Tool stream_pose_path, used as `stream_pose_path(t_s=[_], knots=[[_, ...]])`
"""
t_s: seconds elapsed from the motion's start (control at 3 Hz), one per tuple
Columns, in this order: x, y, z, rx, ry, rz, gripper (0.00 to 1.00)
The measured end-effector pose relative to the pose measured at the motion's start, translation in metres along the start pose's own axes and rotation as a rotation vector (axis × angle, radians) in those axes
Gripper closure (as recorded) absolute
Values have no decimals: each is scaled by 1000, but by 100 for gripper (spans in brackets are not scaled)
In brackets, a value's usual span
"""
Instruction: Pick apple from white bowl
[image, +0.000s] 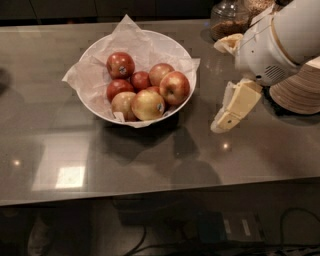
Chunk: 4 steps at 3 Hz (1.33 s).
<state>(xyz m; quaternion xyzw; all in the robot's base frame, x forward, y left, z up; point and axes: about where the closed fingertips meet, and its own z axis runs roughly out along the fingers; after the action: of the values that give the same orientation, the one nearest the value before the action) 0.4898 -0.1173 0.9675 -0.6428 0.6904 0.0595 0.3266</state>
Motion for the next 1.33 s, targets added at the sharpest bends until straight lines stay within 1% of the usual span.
stream_pose_path(t_s=[0.33,0.67,1.0,1.33], knots=[[-2,-7,18,-8,-28,24,7],[-6,-14,40,-23,-53,40,23],[-13,-20,55,-33,-72,41,34],[-21,-27,64,-35,-88,32,34]])
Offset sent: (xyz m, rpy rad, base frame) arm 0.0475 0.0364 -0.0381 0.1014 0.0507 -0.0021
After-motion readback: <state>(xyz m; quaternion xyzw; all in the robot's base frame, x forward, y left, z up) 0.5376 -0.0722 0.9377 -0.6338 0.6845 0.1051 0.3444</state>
